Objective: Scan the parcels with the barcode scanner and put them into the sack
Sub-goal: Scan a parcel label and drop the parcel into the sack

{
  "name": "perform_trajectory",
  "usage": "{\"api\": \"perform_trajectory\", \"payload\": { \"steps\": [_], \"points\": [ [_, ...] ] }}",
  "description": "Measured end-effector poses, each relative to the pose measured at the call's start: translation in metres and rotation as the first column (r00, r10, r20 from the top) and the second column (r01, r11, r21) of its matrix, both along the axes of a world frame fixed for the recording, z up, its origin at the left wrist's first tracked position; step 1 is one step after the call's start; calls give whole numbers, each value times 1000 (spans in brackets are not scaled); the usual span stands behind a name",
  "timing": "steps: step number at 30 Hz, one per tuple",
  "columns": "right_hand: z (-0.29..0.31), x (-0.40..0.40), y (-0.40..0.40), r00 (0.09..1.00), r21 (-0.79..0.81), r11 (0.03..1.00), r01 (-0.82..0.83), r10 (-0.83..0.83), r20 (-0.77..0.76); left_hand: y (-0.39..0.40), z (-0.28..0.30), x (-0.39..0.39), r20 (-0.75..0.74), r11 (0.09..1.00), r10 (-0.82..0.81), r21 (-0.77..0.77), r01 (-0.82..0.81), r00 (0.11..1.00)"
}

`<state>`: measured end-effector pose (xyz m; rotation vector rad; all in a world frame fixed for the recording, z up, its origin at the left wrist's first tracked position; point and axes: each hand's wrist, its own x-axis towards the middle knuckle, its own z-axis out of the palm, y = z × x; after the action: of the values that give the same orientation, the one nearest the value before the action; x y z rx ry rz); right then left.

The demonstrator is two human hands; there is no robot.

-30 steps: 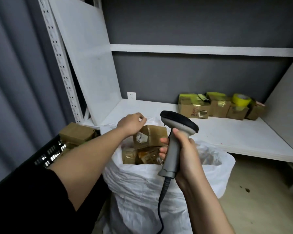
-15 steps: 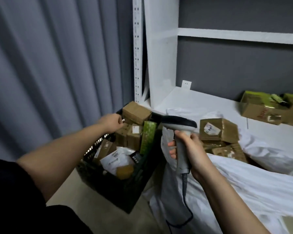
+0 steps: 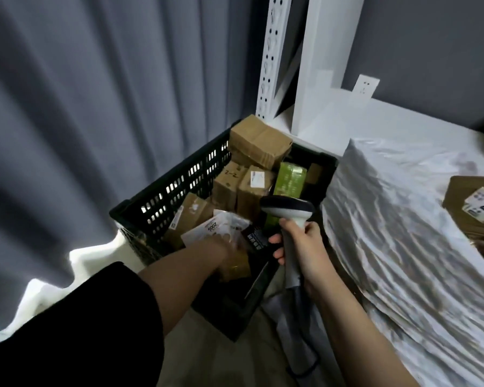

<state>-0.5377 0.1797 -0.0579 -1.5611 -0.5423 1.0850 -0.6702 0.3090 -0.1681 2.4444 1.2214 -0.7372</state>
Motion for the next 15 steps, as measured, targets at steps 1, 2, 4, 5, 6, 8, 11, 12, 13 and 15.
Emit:
{"api": "perform_trajectory", "payload": {
  "steps": [1,2,4,5,6,8,11,12,13,15],
  "points": [
    [-8,1,5,1000,-7,1000,2,-2,-13,0,-13,6,-25,999,-37,-9,37,999],
    [-14,1,8,1000,-10,1000,3,-3,-25,2,-25,13,-43,999,-52,-14,52,998],
    [-24,3,13,999,-8,1000,-2,2,-32,-3,-32,25,-98,998,-65,-6,65,993],
    [-27,3,15,1000,-9,1000,-8,8,-29,-6,-31,28,-120,997,-79,17,81,990],
    [-31,5,15,1000,-13,1000,-12,12,-27,-7,-39,31,-111,991,-121,49,127,986],
    [-35,7,15,1000,-13,1000,-9,8,-19,-6,-50,33,-101,991,-94,82,103,990],
    [-34,8,13,999,0,1000,22,-22,-24,-4,-33,36,-111,998,-17,58,23,994],
    [-32,7,11,999,11,999,40,-40,-32,-2,-23,35,-76,998,63,7,-63,995],
    [-27,6,9,998,26,998,57,-56,-40,-1,-11,33,-56,995,103,-9,-104,993],
    [-17,2,5,996,47,996,82,-80,-45,7,13,22,-1,988,150,30,-150,989]
  ]
}}
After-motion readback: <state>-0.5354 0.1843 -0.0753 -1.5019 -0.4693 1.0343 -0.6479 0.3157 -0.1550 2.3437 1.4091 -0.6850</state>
